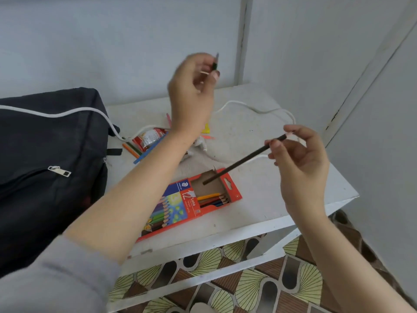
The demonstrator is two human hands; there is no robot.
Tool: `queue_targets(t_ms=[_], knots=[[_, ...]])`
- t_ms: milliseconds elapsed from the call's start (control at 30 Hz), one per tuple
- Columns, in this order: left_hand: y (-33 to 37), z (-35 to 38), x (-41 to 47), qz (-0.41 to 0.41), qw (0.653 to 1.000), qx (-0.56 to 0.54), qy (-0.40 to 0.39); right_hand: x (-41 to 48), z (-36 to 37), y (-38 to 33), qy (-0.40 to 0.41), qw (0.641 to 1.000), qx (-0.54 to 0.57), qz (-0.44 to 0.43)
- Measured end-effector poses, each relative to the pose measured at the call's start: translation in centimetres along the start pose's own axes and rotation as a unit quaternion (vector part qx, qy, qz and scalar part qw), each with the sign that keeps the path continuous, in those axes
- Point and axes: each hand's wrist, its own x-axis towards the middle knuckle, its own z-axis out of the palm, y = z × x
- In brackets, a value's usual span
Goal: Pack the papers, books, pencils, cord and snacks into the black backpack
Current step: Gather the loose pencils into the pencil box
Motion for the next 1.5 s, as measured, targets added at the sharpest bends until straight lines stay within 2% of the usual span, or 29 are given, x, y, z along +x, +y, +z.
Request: queue_targets(t_ms=[67, 167, 400, 533, 633, 733, 833, 933, 1067, 1233, 1500], knots=[[2.4, -1.8, -0.4, -0.02, 0.999, -0.037, 0.016, -0.7, 0.3, 0.8, 0.003, 1.0, -0.022, -0.006], [3.8, -4.3, -2.4, -0.042, 0.998, -0.032, -0.03, -1.3, 0.6, 1.9, 0.02, 0.999, -0.045, -0.011], [2.3, -6.6, -8.1, -0.093, 0.993, -0.03, -0.073, -2.1, 1.4, 3.5, 0.035, 0.995, -0.082, -0.04], [1.9, -6.5, -9.3, -0.11, 0.99, -0.027, -0.078, -2.1, 1.6, 3.8, 0.022, 0.991, -0.117, -0.055], [1.9, -6.3, -9.4, -0.1, 0.992, -0.016, -0.078, -1.9, 1.8, 4.1, 0.01, 0.99, -0.135, -0.035], [1.9, -6.2, -9.1, -0.093, 0.992, -0.006, -0.08, -2.2, 1.9, 4.3, -0.031, 0.984, -0.176, -0.024], [1.9, -6.0, -8.9, -0.08, 0.994, 0.012, -0.075, -3.0, 1.7, 4.6, -0.118, 0.963, -0.24, -0.037], [1.8, -5.8, -8.7, -0.074, 0.994, 0.032, -0.074, -3.6, 1.7, 5.4, -0.182, 0.92, -0.343, -0.062], [1.6, -5.6, -8.2, -0.076, 0.993, 0.046, -0.072, -3.2, 1.4, 6.4, -0.109, 0.899, -0.413, -0.101], [1.2, -5.0, -7.6, -0.087, 0.989, 0.066, -0.096, -3.3, 0.8, 7.3, -0.11, 0.875, -0.467, -0.054], [-0.3, -3.1, -8.7, -0.073, 0.962, 0.118, -0.235, -3.9, 0.8, 8.3, -0.12, 0.855, -0.5, -0.071]])
